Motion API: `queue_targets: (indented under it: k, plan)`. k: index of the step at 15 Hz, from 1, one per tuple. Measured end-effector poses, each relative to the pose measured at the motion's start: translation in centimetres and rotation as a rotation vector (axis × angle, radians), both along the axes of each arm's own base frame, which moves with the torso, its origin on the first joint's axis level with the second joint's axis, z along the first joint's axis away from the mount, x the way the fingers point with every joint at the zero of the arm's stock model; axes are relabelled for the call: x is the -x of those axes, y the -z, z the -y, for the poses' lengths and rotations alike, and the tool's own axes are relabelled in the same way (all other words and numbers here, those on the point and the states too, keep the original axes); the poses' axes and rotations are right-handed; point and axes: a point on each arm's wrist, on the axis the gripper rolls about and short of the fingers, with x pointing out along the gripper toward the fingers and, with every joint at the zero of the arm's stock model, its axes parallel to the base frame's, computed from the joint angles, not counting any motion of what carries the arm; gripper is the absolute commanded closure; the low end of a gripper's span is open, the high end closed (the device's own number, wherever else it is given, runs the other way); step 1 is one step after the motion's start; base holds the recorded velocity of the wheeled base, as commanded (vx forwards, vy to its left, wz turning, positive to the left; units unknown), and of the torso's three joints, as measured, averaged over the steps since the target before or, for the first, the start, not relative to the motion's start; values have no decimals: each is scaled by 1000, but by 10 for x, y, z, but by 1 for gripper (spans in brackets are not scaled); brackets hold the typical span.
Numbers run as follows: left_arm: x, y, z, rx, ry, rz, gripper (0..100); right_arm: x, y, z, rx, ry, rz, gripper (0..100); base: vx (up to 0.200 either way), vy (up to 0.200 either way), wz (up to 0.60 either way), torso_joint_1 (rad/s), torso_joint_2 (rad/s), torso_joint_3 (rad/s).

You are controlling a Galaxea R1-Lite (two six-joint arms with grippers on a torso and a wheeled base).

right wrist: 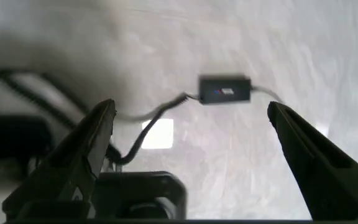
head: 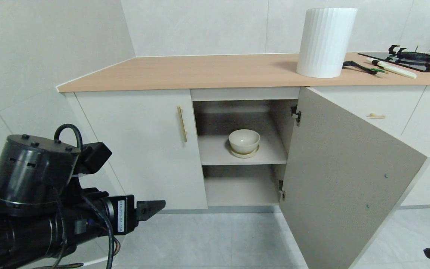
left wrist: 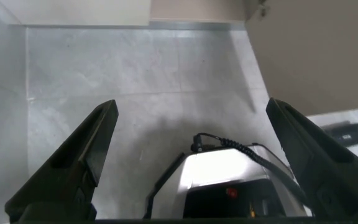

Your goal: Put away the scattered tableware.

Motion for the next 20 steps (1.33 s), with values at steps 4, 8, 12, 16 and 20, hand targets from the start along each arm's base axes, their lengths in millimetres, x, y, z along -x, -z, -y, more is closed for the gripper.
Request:
queue_targets:
  k: [4, 8, 12, 16, 20]
  plan:
    - [-1, 1, 0, -2, 0, -4, 0, -25, -15, 20, -6, 147, 185, 0, 0, 0, 0, 0, 0, 0]
    - [-1, 1, 0, -3, -1, -5, 0, -51, -15, 29, -66, 261, 297, 0, 0, 0, 0, 0, 0, 0]
    - [-1, 1, 0, -3, 0, -5, 0, -70, -11, 29, -126, 307, 351, 0, 0, 0, 0, 0, 0, 0]
    - [-1, 1, 0, -3, -1, -5, 0, -81, -4, 23, -164, 314, 358, 0, 0, 0, 0, 0, 0, 0]
    - [-1, 1, 0, -2, -1, -4, 0, -83, 3, 11, -178, 272, 329, 0, 0, 0, 0, 0, 0, 0]
